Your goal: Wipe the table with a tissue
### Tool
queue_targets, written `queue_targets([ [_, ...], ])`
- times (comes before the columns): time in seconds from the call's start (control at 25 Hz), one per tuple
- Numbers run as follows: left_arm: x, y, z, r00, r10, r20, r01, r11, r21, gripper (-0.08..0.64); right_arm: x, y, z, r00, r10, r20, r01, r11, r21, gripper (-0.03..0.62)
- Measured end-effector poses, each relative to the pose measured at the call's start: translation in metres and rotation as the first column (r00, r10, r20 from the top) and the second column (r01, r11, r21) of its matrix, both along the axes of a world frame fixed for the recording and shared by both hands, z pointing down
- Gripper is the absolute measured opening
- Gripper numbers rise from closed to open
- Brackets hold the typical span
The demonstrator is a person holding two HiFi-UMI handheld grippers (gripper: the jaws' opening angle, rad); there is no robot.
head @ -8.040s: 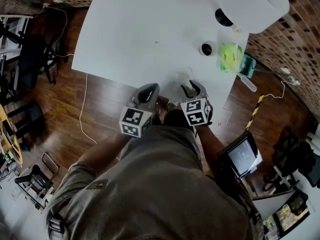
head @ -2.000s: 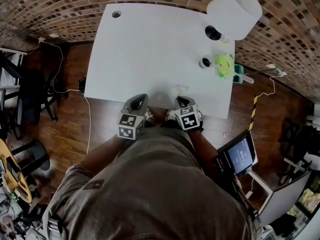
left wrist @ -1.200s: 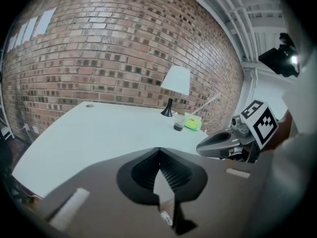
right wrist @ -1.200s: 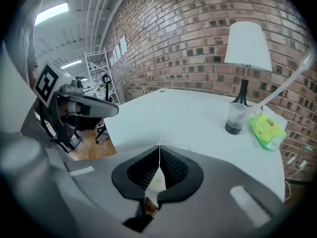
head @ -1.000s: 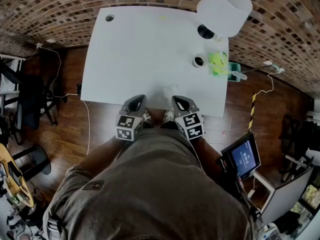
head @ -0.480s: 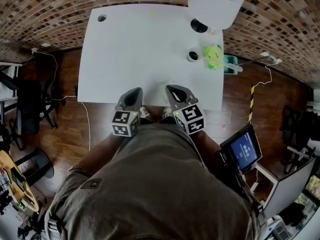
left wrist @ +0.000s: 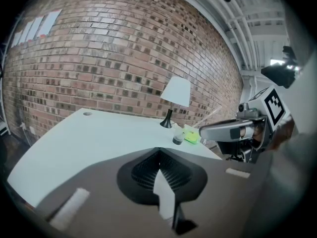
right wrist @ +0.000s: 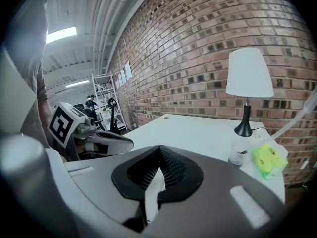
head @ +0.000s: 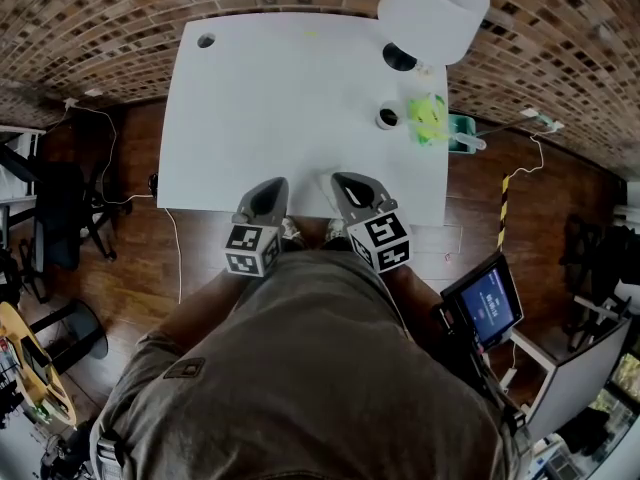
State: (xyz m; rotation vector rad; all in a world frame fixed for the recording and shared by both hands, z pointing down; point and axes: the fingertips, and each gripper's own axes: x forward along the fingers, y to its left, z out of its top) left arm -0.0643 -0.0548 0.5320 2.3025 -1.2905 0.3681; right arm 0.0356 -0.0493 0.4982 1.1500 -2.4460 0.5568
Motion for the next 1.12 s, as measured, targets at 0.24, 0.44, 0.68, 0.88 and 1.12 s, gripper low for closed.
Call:
queue_targets([
  [0.24,-0.002,0.000,-0.003,1.000,-0.004,-0.001,0.004,1.000,0.007,0.002,-0.004,0.000,0.001,1.000,-0.016,-0.007,0.016,1.000,-0.011,0.012],
  [0.44,-0.004,-0.001,-0.005,1.000,-0.004,0.002,0.004,1.000,0.011,0.002,-0.005,-0.001,0.001,1.000,-0.014,-0.007,0.014,1.000,-0.013,0.012],
  [0.68,-0.004,-0.002,-0.006,1.000,-0.003,0.002,0.003,1.000,0.020,0.002,-0.004,-0.003,0.000,1.000,-0.013,-0.009,0.013,1.000,-0.007,0.012],
  [0.88,-0.001,-0.002,-0.007,1.000,0.004,0.003,-0.004,1.000,0.014,0.002,-0.004,-0.004,0.002,1.000,-0.017,-0.011,0.016,1.000,-0.006,0.012],
  [1.12,0.001,-0.001,-0.012,1.000,0.005,0.006,-0.005,0.999,0.033,0.002,-0.007,-0.002,0.003,1.000,-0.019,-0.005,0.019,1.000,-0.006,0.012],
])
